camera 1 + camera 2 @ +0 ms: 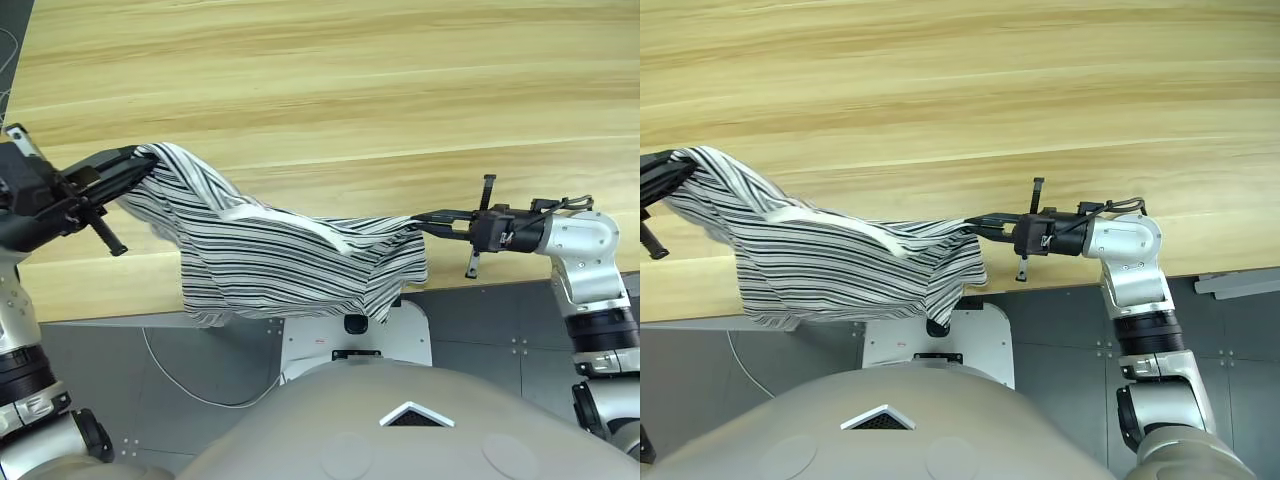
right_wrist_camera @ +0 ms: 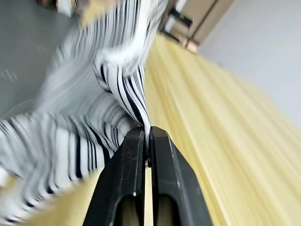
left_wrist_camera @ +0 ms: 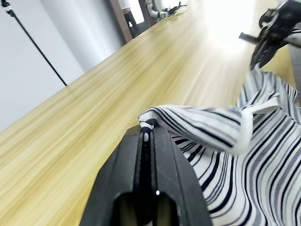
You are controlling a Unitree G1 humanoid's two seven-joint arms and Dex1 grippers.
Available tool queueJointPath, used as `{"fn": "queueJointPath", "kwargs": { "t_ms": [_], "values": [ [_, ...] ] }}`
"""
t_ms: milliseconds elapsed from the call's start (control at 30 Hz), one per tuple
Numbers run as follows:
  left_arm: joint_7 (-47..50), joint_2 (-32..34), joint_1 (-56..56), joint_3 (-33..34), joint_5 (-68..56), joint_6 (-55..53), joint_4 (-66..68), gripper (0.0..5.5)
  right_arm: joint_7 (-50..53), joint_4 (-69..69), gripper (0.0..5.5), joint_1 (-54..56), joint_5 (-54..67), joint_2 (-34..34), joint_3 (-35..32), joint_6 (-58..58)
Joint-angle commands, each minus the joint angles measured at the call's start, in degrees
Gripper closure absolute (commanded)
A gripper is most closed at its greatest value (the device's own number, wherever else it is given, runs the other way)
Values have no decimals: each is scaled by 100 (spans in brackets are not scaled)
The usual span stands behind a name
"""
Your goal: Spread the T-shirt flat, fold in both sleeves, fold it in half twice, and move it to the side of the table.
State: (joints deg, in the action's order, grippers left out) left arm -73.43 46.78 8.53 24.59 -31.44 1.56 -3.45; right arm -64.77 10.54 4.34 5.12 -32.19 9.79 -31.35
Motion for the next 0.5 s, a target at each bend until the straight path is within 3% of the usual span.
{"fn": "queueJointPath", "kwargs": {
  "t_ms": [33,267,433,500],
  "values": [
    [219,-92,-217,-640,568,55,150,540,723,975,537,441,-836,-52,21,-531],
    [241,-844,-547,-2144,1130,210,312,540,1563,1802,537,958,-1540,-339,-30,-993],
    [878,-1048,-1257,-2242,1739,572,1540,540,2280,2184,537,1361,-1867,-423,-84,-1122],
    [1354,-1047,-1713,-2225,2110,735,2367,540,3017,2455,537,1649,-2232,-279,-101,-1101]
  ]
}}
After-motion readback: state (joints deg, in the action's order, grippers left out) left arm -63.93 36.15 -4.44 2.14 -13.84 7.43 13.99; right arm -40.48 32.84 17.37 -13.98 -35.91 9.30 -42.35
